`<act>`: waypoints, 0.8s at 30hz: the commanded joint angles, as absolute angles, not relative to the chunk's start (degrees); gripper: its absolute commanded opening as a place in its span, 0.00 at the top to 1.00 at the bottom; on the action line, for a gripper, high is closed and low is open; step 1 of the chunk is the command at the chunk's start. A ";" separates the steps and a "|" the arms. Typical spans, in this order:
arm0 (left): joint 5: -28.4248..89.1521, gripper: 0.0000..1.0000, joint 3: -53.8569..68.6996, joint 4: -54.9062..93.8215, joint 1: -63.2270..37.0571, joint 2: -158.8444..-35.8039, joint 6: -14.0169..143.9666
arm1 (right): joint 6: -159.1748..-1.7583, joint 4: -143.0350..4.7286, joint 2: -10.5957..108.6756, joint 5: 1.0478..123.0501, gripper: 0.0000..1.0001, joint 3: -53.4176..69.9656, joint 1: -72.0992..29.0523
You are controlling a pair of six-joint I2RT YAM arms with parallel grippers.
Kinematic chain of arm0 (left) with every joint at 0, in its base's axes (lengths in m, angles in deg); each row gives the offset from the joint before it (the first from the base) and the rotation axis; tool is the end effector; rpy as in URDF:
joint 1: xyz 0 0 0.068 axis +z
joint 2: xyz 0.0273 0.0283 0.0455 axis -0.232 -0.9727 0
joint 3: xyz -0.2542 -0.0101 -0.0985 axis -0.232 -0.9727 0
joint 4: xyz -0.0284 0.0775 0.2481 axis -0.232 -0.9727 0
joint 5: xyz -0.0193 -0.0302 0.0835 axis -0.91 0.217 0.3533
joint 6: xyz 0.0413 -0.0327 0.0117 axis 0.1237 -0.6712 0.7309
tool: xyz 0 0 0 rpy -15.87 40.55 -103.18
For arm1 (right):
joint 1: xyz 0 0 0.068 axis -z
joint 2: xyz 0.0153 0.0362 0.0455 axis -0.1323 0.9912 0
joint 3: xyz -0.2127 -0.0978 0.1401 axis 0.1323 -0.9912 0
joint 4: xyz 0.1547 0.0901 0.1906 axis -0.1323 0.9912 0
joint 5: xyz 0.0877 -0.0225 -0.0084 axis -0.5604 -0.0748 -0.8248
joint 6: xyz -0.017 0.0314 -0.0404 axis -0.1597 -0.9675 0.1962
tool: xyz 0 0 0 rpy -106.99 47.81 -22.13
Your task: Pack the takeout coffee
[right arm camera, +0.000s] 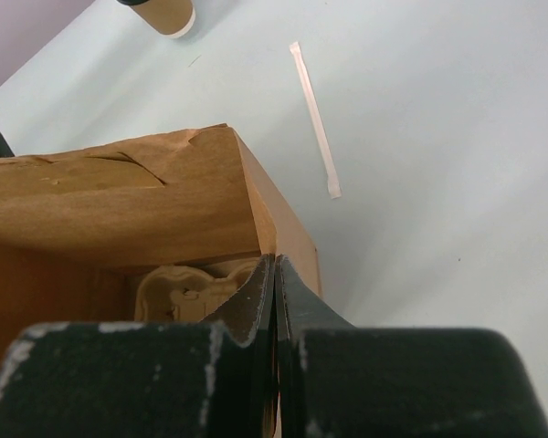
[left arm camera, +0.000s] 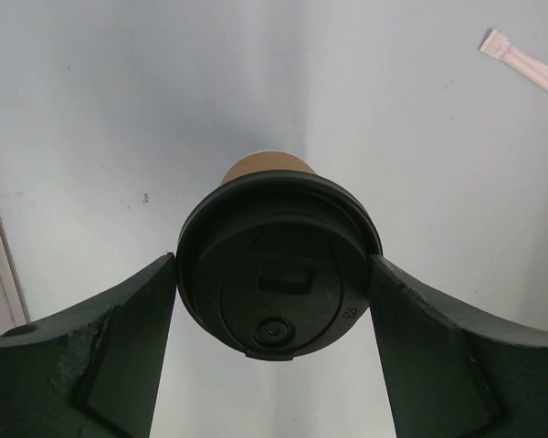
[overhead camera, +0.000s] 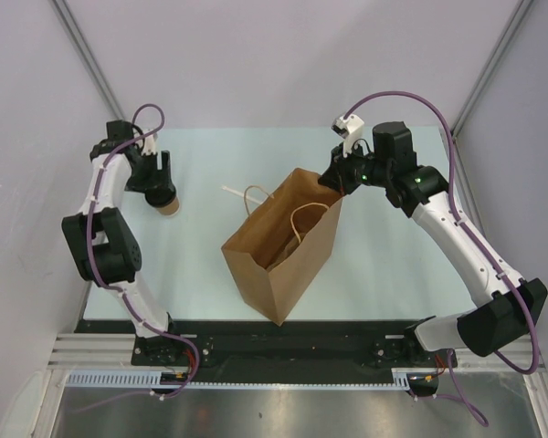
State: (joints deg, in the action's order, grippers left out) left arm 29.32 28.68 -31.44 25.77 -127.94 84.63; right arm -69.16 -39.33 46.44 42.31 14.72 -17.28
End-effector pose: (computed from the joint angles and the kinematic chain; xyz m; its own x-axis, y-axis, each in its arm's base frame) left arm 0.3893 0.0794 0.2765 -0.8681 -0.0481 -0.4940 -0.0136 0.9972 -0.0732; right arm 0.2674 0.1420 0.3998 -0.3496 -0.2389 -0.9059 -0.7758 0.6160 0.1369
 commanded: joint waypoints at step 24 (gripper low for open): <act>27.38 0.80 30.87 -35.81 14.29 -117.19 91.85 | -70.06 -33.01 32.21 50.71 0.35 9.37 -16.39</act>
State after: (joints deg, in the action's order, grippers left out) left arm 29.08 27.83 -34.35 14.78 -118.84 91.56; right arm -73.31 -35.58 36.05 50.51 9.32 -17.08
